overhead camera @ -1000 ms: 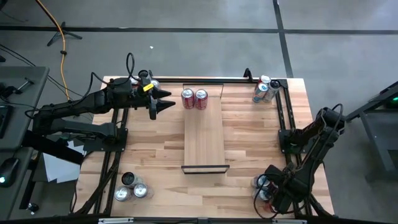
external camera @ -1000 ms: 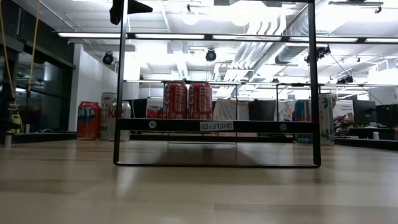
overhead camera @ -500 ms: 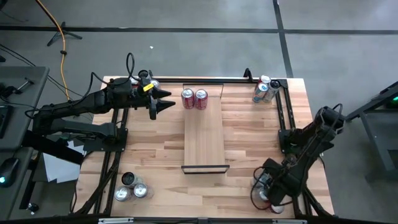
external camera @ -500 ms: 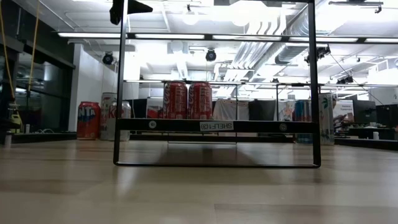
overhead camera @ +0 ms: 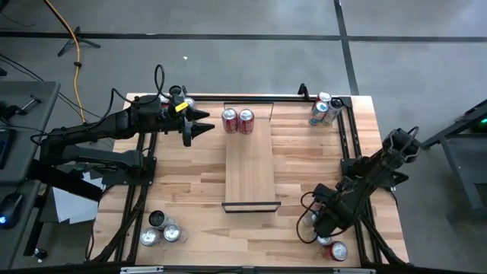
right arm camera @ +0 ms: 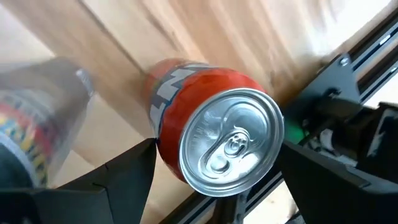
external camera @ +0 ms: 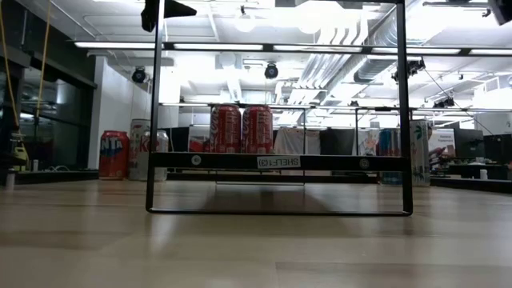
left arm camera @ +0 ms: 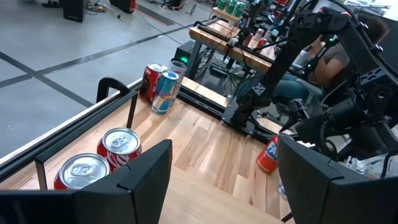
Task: Place canned beverage on shelf
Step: Put the red soda can on the shelf aligned with the other red soda can
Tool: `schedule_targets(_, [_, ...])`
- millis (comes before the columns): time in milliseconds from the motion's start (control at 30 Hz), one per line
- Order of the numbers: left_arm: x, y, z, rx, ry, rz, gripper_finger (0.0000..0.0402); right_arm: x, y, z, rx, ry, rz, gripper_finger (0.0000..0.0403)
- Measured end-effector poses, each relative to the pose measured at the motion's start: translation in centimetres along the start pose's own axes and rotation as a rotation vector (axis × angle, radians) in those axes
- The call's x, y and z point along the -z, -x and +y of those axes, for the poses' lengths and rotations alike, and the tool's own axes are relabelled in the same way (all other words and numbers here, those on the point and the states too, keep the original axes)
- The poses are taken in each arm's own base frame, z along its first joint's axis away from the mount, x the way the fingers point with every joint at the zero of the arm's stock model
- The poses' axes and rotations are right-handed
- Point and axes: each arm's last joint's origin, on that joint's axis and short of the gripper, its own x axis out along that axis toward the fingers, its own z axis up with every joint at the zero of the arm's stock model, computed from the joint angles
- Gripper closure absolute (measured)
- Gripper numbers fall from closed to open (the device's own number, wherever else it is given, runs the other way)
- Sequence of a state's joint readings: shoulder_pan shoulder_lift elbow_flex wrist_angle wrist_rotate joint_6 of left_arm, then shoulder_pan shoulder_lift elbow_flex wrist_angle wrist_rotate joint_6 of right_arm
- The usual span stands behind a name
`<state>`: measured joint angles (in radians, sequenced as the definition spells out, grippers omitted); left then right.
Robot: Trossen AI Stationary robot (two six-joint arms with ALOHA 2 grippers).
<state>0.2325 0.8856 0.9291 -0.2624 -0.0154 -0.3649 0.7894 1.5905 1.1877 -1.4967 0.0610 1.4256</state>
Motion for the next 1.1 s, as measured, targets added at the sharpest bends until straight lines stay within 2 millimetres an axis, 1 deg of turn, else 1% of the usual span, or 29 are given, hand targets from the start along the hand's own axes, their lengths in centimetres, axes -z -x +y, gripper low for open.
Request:
schedule_targets(100, [0.0, 0.0, 0.0, 0.000, 0.000, 0.000, 0.0163, -0.6, 0.3, -0.8, 0.009, -0.003, -0.028, 0.0086])
schedule_targets(200, [0.0, 0.0, 0.0, 0.000, 0.000, 0.000, 0.0163, -1.1, 1.0, -2.2, -0.002, -0.028, -0.056, 0.0086])
schedule_targets(400, [0.0, 0.0, 0.0, 0.000, 0.000, 0.000, 0.0163, -0.9, 2.7, -4.9, -0.107, -0.057, -0.087, 0.0086])
schedule_targets(533, [0.0, 0.0, 0.0, 0.000, 0.000, 0.001, 0.0163, -0.2, 3.9, -6.2, -0.265, -0.072, -0.082, 0.0086])
schedule_targets(633, [0.0, 0.0, 0.0, 0.000, 0.000, 0.001, 0.0163, 0.5, 5.6, -6.0, -0.497, -0.085, -0.083, 0.0086])
schedule_targets(733, [0.0, 0.0, 0.0, 0.000, 0.000, 0.001, 0.0163, 1.3, 7.7, -5.1, -0.701, -0.115, -0.054, 0.0086])
schedule_targets(767, [0.0, 0.0, 0.0, 0.000, 0.000, 0.001, 0.0163, 1.6, 8.3, -4.5, -0.748, -0.122, -0.028, 0.0086])
schedule_targets(833, [0.0, 0.0, 0.0, -0.001, 0.000, 0.002, 0.0163, 2.3, 9.1, -3.0, -0.786, -0.116, 0.030, 0.0086])
schedule_targets(933, [0.0, 0.0, 0.0, -0.001, 0.000, 0.002, 0.0163, 3.8, 9.6, 0.1, -0.743, -0.047, 0.117, 0.0086])
schedule_targets(1000, [0.0, 0.0, 0.0, -0.001, 0.000, 0.002, 0.0163, 5.0, 9.6, 2.1, -0.667, 0.019, 0.177, 0.0086])
schedule_targets(1100, [0.0, 0.0, 0.0, -0.001, 0.000, 0.002, 0.0163, 6.7, 9.4, 4.4, -0.537, 0.082, 0.206, 0.0086])
